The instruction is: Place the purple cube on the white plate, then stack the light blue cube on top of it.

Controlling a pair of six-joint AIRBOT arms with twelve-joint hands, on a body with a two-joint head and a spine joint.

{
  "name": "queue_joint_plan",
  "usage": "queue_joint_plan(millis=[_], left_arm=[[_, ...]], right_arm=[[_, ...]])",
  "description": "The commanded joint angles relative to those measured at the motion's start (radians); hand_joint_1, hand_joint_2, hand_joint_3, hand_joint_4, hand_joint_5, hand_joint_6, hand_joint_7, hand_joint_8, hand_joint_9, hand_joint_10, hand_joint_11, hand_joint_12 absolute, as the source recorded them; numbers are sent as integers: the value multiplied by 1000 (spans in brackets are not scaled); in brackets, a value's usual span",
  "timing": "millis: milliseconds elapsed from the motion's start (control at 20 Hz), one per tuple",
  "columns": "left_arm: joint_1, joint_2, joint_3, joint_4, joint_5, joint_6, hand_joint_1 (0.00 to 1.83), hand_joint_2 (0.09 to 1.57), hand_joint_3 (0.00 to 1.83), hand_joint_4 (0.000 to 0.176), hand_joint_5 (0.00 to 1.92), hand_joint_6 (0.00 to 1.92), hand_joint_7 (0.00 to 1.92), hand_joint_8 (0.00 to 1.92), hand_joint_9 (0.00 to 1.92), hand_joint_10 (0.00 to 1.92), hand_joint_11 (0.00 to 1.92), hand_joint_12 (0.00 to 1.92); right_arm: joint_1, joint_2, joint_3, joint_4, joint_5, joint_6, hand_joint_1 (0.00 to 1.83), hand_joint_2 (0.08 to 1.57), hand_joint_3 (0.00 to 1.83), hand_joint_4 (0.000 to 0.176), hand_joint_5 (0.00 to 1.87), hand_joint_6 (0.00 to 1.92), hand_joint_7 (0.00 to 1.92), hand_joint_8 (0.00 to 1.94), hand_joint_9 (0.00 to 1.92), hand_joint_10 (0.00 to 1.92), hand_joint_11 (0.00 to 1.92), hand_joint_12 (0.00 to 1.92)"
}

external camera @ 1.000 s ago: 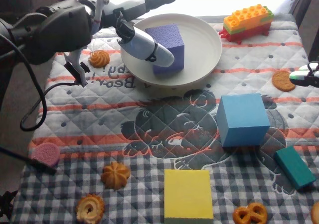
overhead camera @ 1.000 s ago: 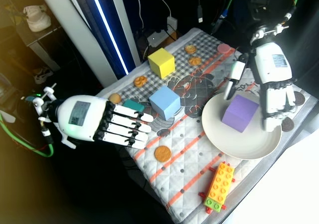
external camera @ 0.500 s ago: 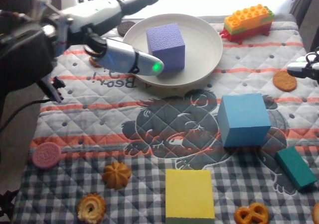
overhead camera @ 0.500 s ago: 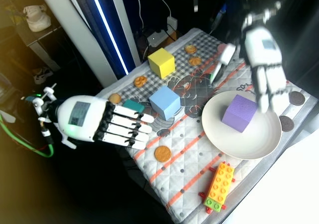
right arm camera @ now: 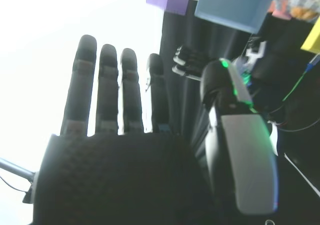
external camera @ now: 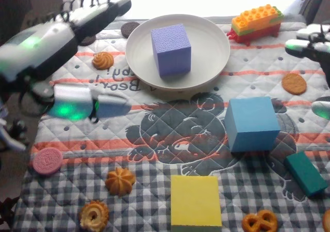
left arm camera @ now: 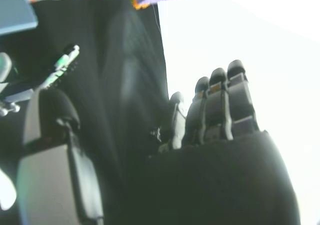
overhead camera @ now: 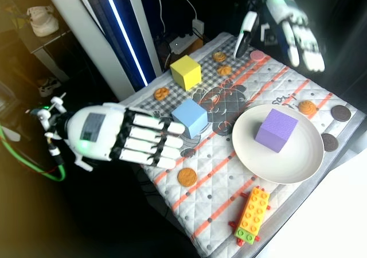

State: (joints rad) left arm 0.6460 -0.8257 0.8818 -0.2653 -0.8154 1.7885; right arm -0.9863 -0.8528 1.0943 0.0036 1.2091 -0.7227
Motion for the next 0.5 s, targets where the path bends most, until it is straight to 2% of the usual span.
queue_joint_plan(millis=[0, 50, 100, 150, 200, 250, 300, 350, 400, 450], left_arm=[[26, 21, -23, 6, -175, -12, 734, 867, 7, 145, 0, 0, 0, 0, 0, 0, 0, 0], [69, 36, -44, -11, -209, -26, 843, 859, 1, 104, 0, 0, 0, 0, 0, 0, 0, 0], [100, 45, -55, -19, -239, -54, 843, 859, 1, 104, 0, 0, 0, 0, 0, 0, 0, 0], [138, 52, -59, -21, -270, -112, 863, 857, 0, 115, 0, 0, 0, 0, 0, 0, 0, 0], [181, 56, -59, -25, -306, -196, 873, 869, 4, 151, 0, 0, 0, 0, 0, 0, 0, 0], [197, 57, -59, -26, -318, -223, 859, 871, 5, 159, 0, 0, 0, 0, 0, 0, 0, 0], [212, 57, -61, -39, -329, -232, 859, 871, 5, 159, 0, 0, 0, 0, 0, 0, 0, 0], [215, 57, -62, -44, -330, -232, 850, 881, 8, 169, 0, 0, 0, 0, 0, 0, 0, 0], [219, 57, -63, -51, -329, -232, 846, 897, 13, 155, 0, 0, 0, 0, 0, 0, 0, 0], [222, 57, -63, -54, -330, -233, 846, 897, 13, 155, 0, 0, 0, 0, 0, 0, 0, 0]], right_arm=[[23, 2, 0, 12, 121, 9, 298, 1249, 0, 75, 250, 0, 209, 1, 176, 1, 240, 2], [39, 1, -1, -2, 114, 16, 247, 1221, 0, 103, 212, 0, 202, 0, 177, 1, 243, 4], [53, 1, 0, -13, 105, 20, 247, 1221, 0, 103, 212, 0, 202, 0, 177, 1, 243, 4], [67, -1, 0, -27, 95, 24, 228, 1213, 0, 101, 197, 0, 196, 0, 173, 0, 243, 4], [81, -6, 0, -41, 85, 28, 180, 1187, 0, 82, 123, 0, 174, 1, 203, 13, 320, 38], [87, -11, 0, -50, 81, 30, 199, 1181, 0, 87, 105, 0, 181, 3, 233, 20, 367, 60], [98, -24, 2, -62, 70, 35, 199, 1181, 0, 87, 105, 0, 181, 3, 233, 20, 367, 60], [105, -35, 7, -69, 60, 41, 261, 1175, 0, 102, 47, 0, 200, 8, 275, 29, 424, 89], [120, -61, 22, -89, 34, 66, 333, 1146, 0, 79, 2, 0, 236, 11, 329, 2, 291, 493], [133, -81, 38, -108, 15, 93, 333, 1146, 0, 79, 2, 0, 236, 11, 329, 2, 291, 493]])
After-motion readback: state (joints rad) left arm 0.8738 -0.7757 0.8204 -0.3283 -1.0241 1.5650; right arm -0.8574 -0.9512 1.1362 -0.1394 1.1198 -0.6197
